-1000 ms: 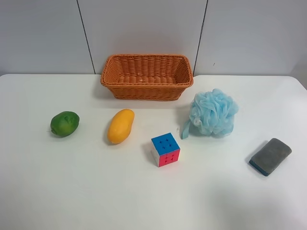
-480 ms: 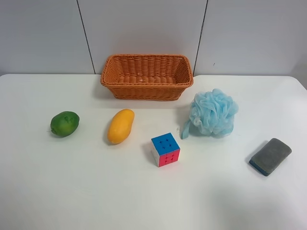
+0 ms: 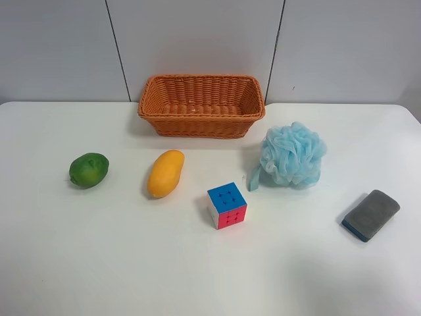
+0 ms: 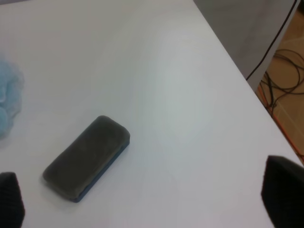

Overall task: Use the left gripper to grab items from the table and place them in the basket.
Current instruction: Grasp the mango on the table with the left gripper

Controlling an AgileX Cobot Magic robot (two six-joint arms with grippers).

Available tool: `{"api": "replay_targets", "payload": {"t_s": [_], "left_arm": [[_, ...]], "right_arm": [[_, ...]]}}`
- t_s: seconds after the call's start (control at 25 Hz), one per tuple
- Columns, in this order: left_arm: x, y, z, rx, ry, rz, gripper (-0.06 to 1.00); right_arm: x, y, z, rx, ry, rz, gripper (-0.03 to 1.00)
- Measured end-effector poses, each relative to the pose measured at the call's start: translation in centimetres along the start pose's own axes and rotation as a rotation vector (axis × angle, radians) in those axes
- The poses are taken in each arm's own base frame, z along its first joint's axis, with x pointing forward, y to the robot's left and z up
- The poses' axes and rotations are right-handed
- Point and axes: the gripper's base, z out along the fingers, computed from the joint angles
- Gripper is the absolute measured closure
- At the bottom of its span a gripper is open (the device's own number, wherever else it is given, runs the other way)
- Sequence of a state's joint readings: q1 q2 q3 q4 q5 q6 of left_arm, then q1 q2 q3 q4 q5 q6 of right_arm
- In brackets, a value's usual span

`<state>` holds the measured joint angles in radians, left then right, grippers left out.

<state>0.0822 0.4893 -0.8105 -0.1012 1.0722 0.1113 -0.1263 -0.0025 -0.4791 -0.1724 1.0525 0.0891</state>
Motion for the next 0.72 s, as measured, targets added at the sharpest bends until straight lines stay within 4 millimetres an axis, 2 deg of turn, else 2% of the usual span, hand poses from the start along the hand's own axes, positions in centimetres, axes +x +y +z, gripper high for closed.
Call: {"api": "replay_targets", "payload": {"t_s": [0.16, 0.36, 0.56, 0.72], "left_arm": [[-4.7, 0.4, 3.9, 0.029, 0.143, -0.008, -0.05], [-8.4, -1.2, 10.2, 0.112, 0.315, 0.049, -0.05], [-9.7, -5.0, 15.8, 0.160, 0.421, 0.091, -0.05], [-9.1, -8.7, 19.3, 0.179, 0.478, 0.094, -0.05]], "right_arm": [[0.0, 0.0, 0.0, 0.000, 0.000, 0.000, -0.02], [0.0, 0.0, 0.0, 0.000, 0.000, 0.000, -0.02], [0.0, 0.0, 0.0, 0.000, 0.000, 0.000, -0.02], [0.0, 0.0, 0.0, 0.000, 0.000, 0.000, -0.02]]}}
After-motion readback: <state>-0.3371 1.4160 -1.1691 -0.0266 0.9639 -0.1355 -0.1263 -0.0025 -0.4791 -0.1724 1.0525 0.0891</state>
